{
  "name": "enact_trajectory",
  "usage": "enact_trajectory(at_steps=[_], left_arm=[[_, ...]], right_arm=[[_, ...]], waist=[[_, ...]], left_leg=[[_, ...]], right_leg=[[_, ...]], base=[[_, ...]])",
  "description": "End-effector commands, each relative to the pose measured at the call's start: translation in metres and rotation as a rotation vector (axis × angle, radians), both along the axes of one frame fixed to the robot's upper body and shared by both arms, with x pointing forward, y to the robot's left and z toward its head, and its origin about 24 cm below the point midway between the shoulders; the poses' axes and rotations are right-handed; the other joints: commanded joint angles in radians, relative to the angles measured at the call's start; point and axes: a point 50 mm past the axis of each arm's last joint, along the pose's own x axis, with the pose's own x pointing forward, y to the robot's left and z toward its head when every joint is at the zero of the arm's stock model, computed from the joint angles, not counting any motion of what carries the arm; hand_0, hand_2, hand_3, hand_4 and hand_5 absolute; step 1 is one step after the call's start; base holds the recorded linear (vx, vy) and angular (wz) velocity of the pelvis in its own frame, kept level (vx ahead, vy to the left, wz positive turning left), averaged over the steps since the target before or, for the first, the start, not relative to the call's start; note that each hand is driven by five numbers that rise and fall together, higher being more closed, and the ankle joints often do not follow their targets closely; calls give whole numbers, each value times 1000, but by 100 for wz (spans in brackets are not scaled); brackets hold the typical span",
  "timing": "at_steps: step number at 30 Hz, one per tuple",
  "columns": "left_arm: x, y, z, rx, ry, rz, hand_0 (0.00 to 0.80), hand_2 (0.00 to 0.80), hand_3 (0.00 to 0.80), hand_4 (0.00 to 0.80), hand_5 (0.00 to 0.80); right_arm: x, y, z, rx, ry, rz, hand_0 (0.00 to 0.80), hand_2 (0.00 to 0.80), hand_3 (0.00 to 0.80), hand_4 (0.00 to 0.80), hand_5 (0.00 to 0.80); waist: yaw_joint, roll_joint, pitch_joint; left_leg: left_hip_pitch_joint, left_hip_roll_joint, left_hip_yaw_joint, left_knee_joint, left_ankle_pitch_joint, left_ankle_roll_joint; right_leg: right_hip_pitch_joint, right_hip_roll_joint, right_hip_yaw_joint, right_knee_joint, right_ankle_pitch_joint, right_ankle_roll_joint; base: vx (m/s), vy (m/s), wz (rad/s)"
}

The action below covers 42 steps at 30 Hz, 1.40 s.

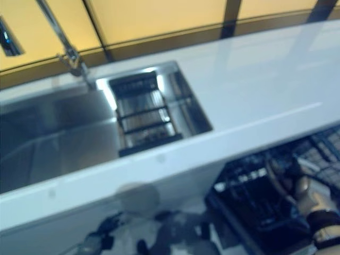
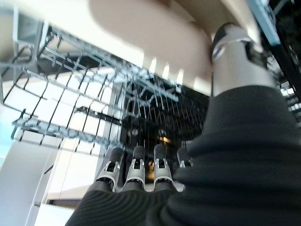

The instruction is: Take plates into dishwasher

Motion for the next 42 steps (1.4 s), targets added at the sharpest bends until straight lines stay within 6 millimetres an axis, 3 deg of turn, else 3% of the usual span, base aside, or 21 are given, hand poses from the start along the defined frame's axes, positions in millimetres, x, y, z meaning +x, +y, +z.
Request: enact_trajectory(at_steps=[1,13,22,36,42], left_arm=[[23,19,15,72,-64,-14,0,0,0,0,0],[15,24,11,100,-32,11,0,0,0,0,0],[6,27,6,127,8,36,0,0,0,0,0],[-18,34,-4,180,118,55,0,0,0,0,0],[-26,44,-4,207,142,96,0,0,0,0,0]], right_arm=[[3,-3,19,-44,-62,-2,0,0,0,0,0],[-13,-19,46,-61,-153,-28,0,0,0,0,0],[-27,-32,49,-16,-199,-95,0,0,0,0,0],[-36,-33,44,-15,-307,-144,0,0,0,0,0],[-34,-31,50,-31,-366,-146,0,0,0,0,0]], waist=[[-11,-81,-38],[-46,-120,-69],[-53,-129,-87],[-21,-111,-69],[-3,-90,-45]], left_leg=[[87,-1,13,4,-100,32],[106,8,46,4,-105,37],[120,14,62,4,-106,38],[101,0,24,4,-96,46],[108,-1,-8,16,-100,57]], right_leg=[[-28,-11,52,3,-11,48],[-20,5,74,3,-7,52],[-10,7,72,3,-8,52],[14,-20,29,9,-16,55],[1,-16,11,106,-73,30]], base=[[0,0,0],[8,-3,-7],[14,-12,-6],[21,-30,1],[-7,-62,9]])
